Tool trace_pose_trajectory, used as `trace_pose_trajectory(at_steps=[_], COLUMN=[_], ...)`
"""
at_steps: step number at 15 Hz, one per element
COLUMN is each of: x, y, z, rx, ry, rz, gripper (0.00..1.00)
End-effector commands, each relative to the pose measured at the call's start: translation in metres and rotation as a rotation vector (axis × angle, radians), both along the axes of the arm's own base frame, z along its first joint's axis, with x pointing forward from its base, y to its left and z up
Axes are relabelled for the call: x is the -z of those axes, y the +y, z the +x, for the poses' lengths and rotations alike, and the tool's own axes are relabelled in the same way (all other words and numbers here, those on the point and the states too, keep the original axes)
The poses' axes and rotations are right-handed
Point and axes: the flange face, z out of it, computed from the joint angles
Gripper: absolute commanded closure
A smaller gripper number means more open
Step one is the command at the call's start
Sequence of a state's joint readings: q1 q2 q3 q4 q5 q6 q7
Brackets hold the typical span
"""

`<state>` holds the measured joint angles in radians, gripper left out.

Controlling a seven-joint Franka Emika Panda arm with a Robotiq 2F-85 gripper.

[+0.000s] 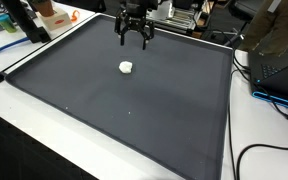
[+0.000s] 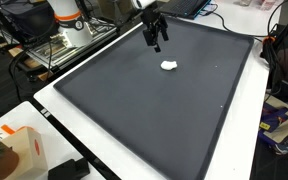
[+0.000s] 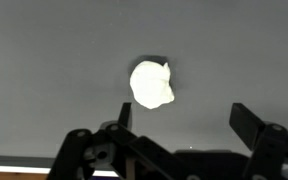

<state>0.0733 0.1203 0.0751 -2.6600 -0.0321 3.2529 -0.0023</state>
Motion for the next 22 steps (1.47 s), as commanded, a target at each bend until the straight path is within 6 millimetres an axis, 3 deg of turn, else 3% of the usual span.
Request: trace_pose_trajectory(at_steps=[1,6,13,16,17,22], x=[0.003,0.013,0.041,0.055,0.045,0.047], y=[0.002,0.007,-0.032,-0.032,-0.032,-0.033], z=[0.001,-0.001,-0.033,-0.038,-0.035,-0.03], rx=[-0.003,-0.024,-0.071,-0.108,-0.088,-0.071], ry=[0.006,-0.184,-0.439,-0.458,-0.451,-0.452], rz=[0.002,0.077,0.221,0.222,0.212,0.177], gripper=[0.0,0.0,0.0,0.0,0.0,0.0])
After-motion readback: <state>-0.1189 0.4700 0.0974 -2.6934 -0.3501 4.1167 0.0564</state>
